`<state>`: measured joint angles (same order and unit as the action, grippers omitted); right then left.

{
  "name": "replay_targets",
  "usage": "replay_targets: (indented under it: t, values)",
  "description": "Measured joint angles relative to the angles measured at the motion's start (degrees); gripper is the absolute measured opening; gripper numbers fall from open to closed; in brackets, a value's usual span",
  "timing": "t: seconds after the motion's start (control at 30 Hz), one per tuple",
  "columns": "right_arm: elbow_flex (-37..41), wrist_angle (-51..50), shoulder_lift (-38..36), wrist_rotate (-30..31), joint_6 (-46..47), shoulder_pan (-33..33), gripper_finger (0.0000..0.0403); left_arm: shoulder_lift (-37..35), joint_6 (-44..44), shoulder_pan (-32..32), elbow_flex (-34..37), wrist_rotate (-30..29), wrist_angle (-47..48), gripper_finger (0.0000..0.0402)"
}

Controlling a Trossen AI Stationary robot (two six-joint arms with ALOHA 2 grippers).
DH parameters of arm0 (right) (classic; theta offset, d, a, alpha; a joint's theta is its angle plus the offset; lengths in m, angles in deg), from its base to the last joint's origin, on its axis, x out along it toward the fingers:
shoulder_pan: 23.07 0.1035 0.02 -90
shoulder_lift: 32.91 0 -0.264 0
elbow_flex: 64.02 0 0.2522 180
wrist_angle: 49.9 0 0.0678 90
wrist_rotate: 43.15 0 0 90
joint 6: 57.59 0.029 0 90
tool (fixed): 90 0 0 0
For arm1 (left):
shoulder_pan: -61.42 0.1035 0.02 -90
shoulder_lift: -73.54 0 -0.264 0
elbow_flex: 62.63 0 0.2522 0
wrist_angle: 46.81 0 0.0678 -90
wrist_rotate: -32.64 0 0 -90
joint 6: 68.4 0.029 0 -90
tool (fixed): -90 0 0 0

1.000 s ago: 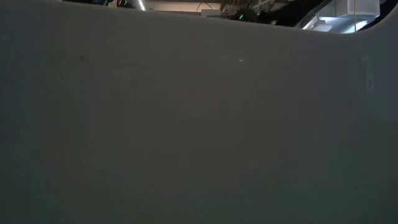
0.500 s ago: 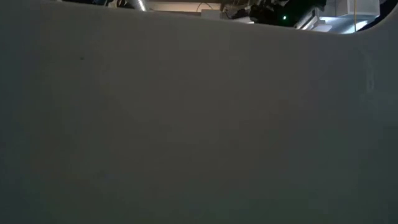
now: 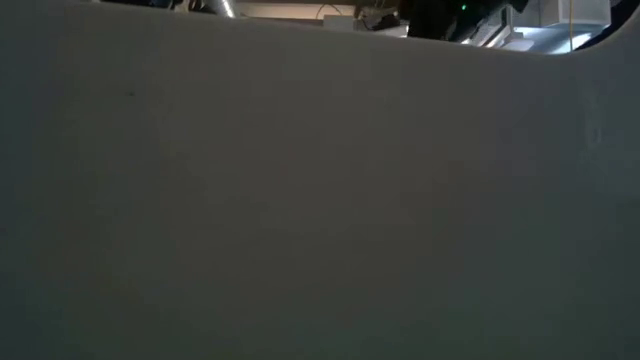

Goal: Sort spices by type
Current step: Put the black seasoning bottle into the bottom white bin

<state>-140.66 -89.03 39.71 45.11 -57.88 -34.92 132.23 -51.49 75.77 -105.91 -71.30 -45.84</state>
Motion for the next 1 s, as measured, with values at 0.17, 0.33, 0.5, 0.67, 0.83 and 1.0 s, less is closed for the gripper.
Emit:
replay_targets:
  t: [0.17,0.33,0.5,0.67,0.83,1.0]
  values:
    - [0.0,0.12,0.0,-5.02,3.37,7.64,0.0205,0.0,0.0,0.0,0.0,0.0,0.28,0.0265]
    - [-0.02,4.54,0.7,-9.46,5.39,15.94,0.0205,0.0,-1.62,0.0,0.0,0.0,0.28,0.0265]
    - [-0.02,10.25,4.08,-9.47,6.04,22.58,0.0205,0.0,-7.02,-0.22,-0.02,0.02,0.32,0.0265]
    - [-0.02,15.23,9.15,-10.13,6.2,27.38,0.0205,0.0,-12.95,-1.65,-0.04,0.03,0.66,0.0265]
    - [0.0,21.46,14.1,-11.17,6.58,31.51,0.0205,0.0,-15.91,-4.51,-0.04,0.02,0.78,0.0265]
    - [-0.05,25.76,18.21,-7.98,7.37,34.36,0.0205,0.0,-17.71,-7.46,-0.04,0.02,1.63,0.0265]
